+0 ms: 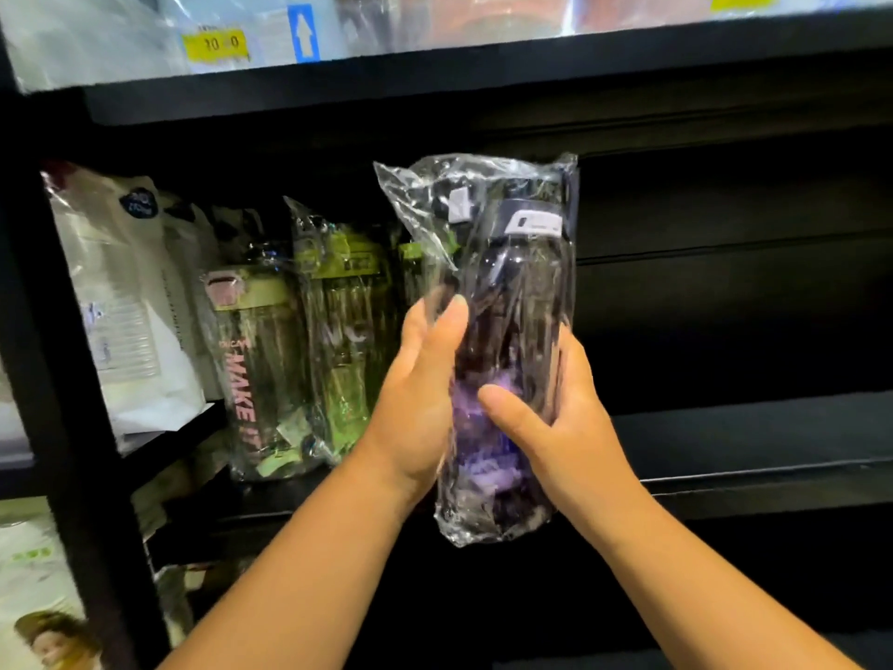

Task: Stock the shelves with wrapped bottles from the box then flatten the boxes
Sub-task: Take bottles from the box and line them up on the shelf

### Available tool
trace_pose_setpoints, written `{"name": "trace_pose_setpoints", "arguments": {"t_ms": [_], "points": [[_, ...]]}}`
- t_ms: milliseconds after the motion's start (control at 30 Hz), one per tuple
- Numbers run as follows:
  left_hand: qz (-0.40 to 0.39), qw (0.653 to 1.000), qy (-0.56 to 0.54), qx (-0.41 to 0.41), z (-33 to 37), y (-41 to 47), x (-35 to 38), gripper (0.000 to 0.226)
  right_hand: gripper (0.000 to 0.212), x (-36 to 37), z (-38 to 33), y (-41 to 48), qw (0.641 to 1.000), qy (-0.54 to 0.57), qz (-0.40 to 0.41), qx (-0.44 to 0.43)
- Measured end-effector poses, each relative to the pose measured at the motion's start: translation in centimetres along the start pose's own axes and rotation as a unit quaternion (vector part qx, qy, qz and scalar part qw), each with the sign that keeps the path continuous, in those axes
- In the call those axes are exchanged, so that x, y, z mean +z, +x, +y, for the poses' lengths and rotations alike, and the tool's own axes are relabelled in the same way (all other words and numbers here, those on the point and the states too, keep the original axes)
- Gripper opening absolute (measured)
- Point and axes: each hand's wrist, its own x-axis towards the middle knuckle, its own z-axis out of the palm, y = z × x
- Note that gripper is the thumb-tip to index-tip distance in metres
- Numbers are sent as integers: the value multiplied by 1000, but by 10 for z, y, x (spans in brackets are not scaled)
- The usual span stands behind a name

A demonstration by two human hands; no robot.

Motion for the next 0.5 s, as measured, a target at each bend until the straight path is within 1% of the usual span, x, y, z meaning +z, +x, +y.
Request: {"name": "trace_pose_setpoints", "arguments": {"t_ms": [33,100,133,200,233,267,333,367,400,433,500], "points": [[-14,1000,5,-4,-2,2,3,78,96,-8,-1,1,1000,-5,13,5],[-18,998,51,14,-4,2,7,61,89,-23,-1,5,999,-19,32,12],[-4,995,95,36,-7,2,6,52,84,-30,0,9,999,-26,43,11],[41,972,212,92,-18,-1,-4,37,77,-42,3,18,996,-58,67,4],[58,956,267,111,-24,-3,-11,29,78,-46,7,23,994,-77,78,1],[71,930,335,133,-33,-6,-21,22,83,-50,13,28,992,-94,84,3],[57,852,496,156,-50,-10,-38,16,93,-55,26,35,989,-119,84,18],[44,817,554,152,-57,-12,-44,17,96,-55,32,38,988,-129,80,27],[35,792,593,141,-62,-14,-48,18,98,-54,39,41,987,-139,75,37],[34,780,612,124,-67,-13,-51,17,100,-52,45,44,985,-147,72,44],[39,780,618,96,-69,-11,-53,10,104,-47,56,50,983,-164,67,58]]}}
